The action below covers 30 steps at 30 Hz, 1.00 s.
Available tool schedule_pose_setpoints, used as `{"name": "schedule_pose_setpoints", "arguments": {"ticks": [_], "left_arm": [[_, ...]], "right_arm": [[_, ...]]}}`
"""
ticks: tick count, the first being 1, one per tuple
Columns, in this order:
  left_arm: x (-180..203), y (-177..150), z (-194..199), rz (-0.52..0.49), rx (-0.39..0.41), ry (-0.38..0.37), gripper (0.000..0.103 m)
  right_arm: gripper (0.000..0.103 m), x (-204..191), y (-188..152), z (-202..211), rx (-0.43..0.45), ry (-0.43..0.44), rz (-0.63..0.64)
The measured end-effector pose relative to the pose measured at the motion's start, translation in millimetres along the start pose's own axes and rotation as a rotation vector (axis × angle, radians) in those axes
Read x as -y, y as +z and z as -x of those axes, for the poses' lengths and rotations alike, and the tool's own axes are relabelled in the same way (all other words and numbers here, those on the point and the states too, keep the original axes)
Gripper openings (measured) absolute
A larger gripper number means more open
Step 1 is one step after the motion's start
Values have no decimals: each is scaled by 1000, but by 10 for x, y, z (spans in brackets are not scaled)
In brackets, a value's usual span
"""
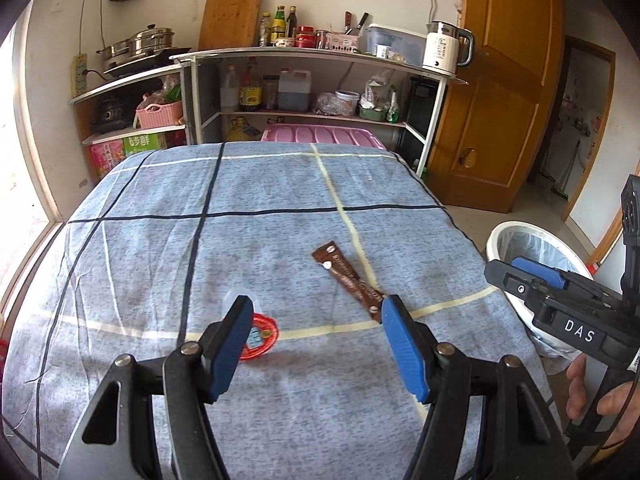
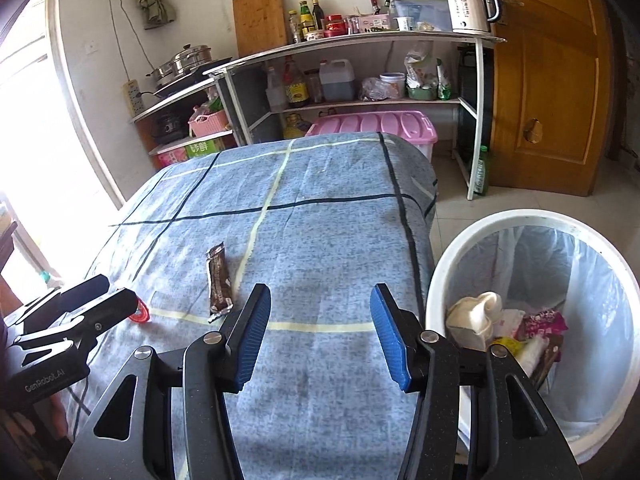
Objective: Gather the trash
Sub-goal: 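Grasp the clear red-lidded cup with the left gripper while the right gripper grasps the brown wrapper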
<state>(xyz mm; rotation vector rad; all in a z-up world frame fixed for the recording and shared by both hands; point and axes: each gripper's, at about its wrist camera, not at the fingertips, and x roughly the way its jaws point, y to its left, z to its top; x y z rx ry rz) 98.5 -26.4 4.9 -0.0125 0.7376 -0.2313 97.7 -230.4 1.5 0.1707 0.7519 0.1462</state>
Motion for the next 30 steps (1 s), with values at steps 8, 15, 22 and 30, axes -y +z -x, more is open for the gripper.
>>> {"name": "schedule_pose_setpoints", "arguments": {"ticks": [8,15,22,30], "left_arm": [[-328,-97,-43,61,-28,33,71],[-504,-178,-201,100,-77,35,72],[-560,-171,-361,123,-107,20,72],[-606,-178,-464,146,-118,-4,72]], "right_arm": [[55,-313,42,-346,-55,54,67],[56,-551,63,-645,-106,59,143],[56,-630,44,-824,-146,85,162],[56,-693,37,-964,-183,111,173]]}}
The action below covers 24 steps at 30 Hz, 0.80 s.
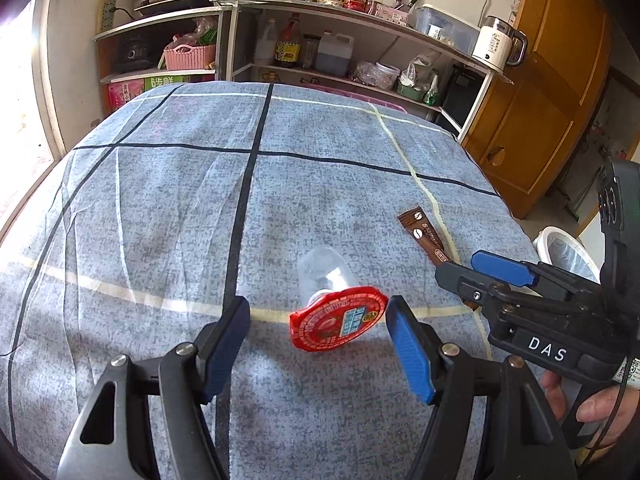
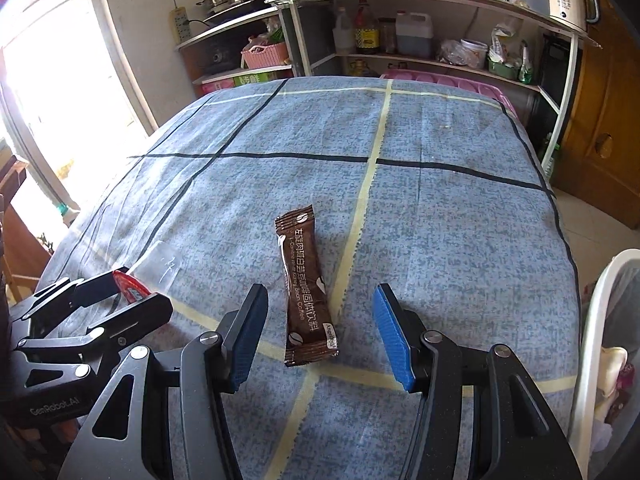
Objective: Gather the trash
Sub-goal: 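Grasp the clear red-lidded cup with the left gripper while the right gripper grasps the brown wrapper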
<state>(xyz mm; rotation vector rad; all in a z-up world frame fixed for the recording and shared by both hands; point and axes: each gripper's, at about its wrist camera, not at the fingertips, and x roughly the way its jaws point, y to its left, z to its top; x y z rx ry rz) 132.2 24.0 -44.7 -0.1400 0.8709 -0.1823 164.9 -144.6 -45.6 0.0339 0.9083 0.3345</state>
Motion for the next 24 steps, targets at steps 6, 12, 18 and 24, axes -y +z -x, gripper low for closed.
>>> {"name": "schedule_pose_setpoints", "arguments": {"ticks": [6,12,18,24], "left_arm": [[4,23,-56,0,-10,10,72],[11,20,-63,2,-11,20,69],[31,10,-62,-12,-13,32,57],[62,8,-57,-31,-16,38,47]], "right_arm": [[55,-30,12,-23,-12,-21,15],[51,-55,6,-19,-12,-42,18],[28,-61,-15,-1,-13,-48,27],[22,-61,-39,17,-8,-45,31]]}}
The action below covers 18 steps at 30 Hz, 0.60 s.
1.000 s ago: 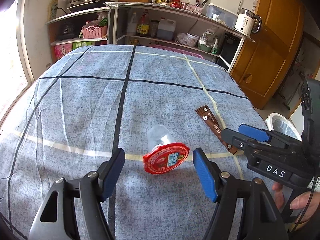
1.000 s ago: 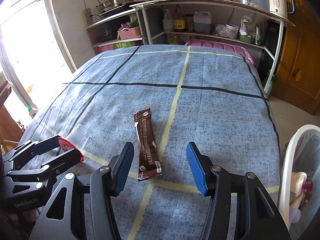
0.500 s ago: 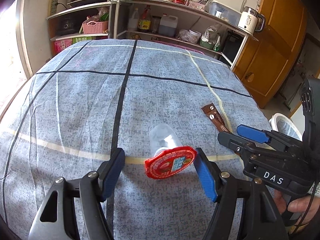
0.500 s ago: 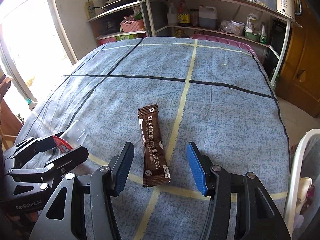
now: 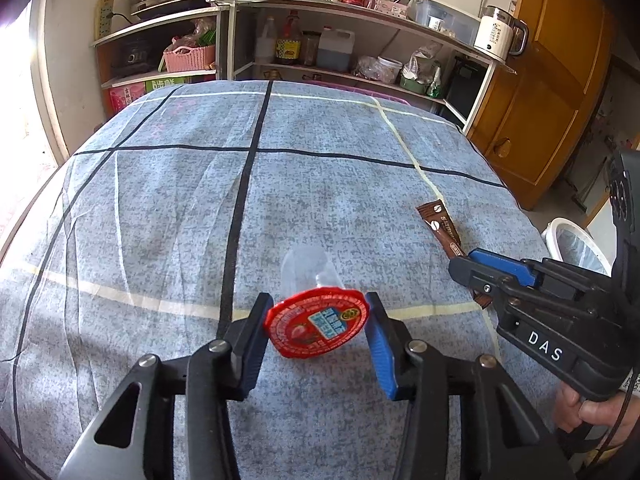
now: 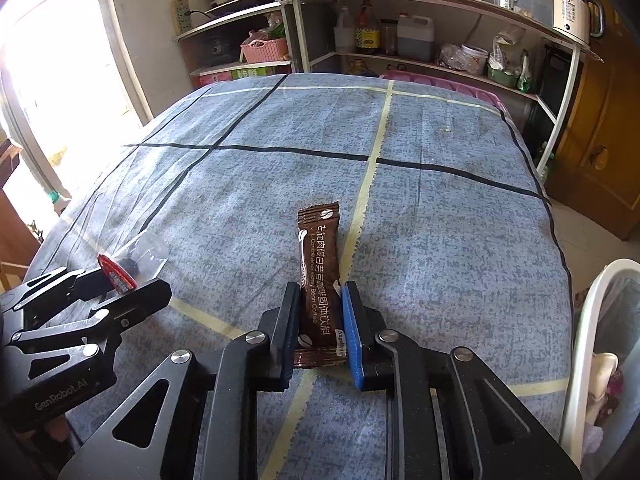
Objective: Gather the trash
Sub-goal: 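Grasp the clear red-lidded cup with the left gripper while the right gripper grasps the brown wrapper, then carry the cup and brown wrapper over the bin and open both grippers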
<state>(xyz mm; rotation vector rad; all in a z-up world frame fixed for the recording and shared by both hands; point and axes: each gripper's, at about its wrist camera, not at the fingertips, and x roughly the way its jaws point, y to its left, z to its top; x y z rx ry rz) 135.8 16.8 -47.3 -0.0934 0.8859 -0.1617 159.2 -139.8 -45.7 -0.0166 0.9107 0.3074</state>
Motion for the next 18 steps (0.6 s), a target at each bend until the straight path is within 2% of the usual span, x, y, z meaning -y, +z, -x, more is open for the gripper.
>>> {"name": "schedule_pose_setpoints", "arguments": {"ticks": [12,18], "left_arm": [[94,18,119,-30,25,-2,47],[222,58,241,-63,52,-10,47]], "right_arm": [[21,66,-55,128,31,16,-38],[21,167,-84,335,73,24,-72]]}}
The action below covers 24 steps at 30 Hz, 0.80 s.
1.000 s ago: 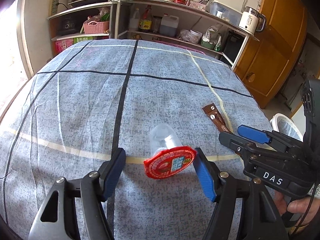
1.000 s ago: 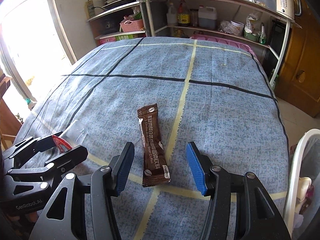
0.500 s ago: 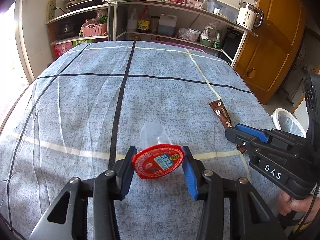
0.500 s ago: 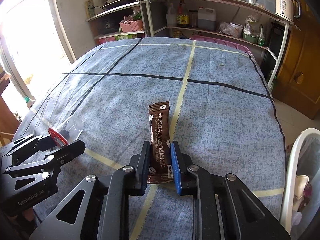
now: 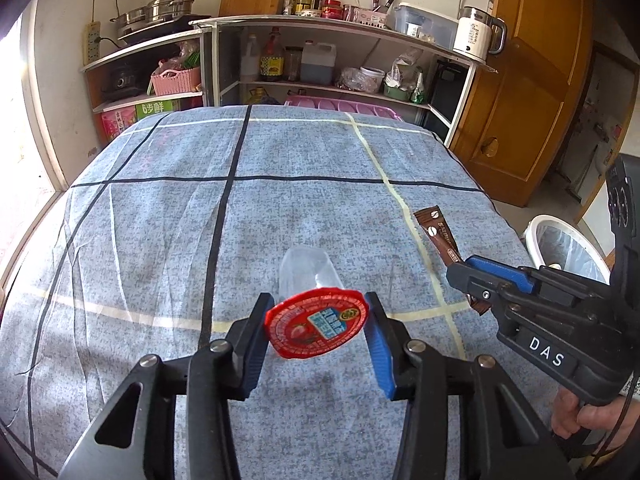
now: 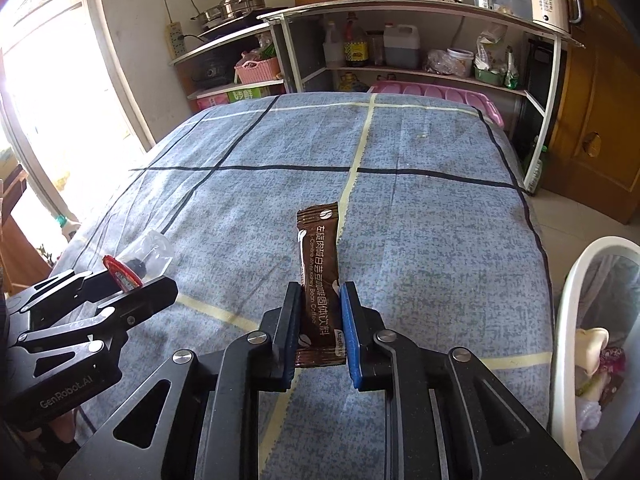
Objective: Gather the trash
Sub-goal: 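Carry the cup and brown wrapper over the bin and open both grippers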
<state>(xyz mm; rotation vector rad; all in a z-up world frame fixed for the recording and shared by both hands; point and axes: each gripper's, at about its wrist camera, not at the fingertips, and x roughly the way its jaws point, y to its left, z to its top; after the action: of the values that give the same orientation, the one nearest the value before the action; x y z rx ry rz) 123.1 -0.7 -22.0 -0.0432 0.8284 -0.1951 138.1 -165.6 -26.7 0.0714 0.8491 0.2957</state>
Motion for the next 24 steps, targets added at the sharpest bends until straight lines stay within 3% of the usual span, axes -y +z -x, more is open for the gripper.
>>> {"name": "schedule_pose_setpoints", "arguments": {"ticks": [14,24], "left_arm": [[554,132,254,-99,67,-66,47],[1170,212,317,-194,89,-156,47]], "right_arm": [[21,316,-76,579,95,-41,-62],[21,798,-256,1071,155,-125,-136]]}}
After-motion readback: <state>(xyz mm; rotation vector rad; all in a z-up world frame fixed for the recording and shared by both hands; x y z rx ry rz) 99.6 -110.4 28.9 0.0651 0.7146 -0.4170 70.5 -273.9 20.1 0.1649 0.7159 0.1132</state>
